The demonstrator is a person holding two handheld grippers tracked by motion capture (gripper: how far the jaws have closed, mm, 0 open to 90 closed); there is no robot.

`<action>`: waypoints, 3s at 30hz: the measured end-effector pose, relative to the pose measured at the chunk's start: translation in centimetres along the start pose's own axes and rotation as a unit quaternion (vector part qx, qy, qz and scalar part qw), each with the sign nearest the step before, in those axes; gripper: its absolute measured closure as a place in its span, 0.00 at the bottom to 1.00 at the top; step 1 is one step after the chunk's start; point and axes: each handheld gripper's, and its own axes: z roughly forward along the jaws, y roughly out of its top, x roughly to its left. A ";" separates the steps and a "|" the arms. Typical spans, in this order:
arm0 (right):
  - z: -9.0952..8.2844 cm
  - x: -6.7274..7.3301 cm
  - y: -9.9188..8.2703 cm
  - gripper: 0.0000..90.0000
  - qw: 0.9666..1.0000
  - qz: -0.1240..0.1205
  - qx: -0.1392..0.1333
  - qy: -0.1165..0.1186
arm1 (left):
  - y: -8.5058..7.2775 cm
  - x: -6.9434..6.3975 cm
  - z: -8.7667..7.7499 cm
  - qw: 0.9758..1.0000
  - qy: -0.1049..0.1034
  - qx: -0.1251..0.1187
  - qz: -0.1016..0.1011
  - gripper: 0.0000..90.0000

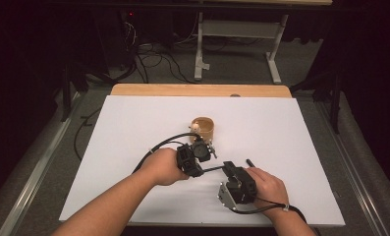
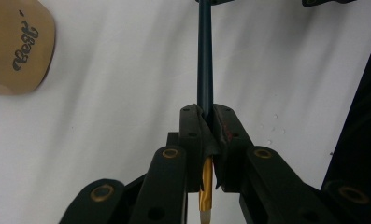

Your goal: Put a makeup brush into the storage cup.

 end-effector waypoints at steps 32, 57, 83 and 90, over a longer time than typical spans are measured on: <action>0.1 0.3 0.1 0.97 1.000 -0.022 -0.005 0.004 | 0.1 0.0 -0.1 1.000 -0.005 -0.002 -0.004 0.92; 0.1 0.3 0.1 0.97 1.000 -0.023 -0.003 0.008 | 0.1 0.3 -0.2 1.000 -0.009 0.008 -0.015 0.84; 0.3 0.2 -0.5 0.97 1.000 -0.004 0.021 0.013 | -0.5 1.1 -0.3 0.999 0.023 0.000 -0.045 0.41; 0.7 0.2 -1.0 0.97 1.000 0.001 0.024 0.020 | -1.1 1.5 -0.2 0.998 0.026 -0.001 -0.057 0.38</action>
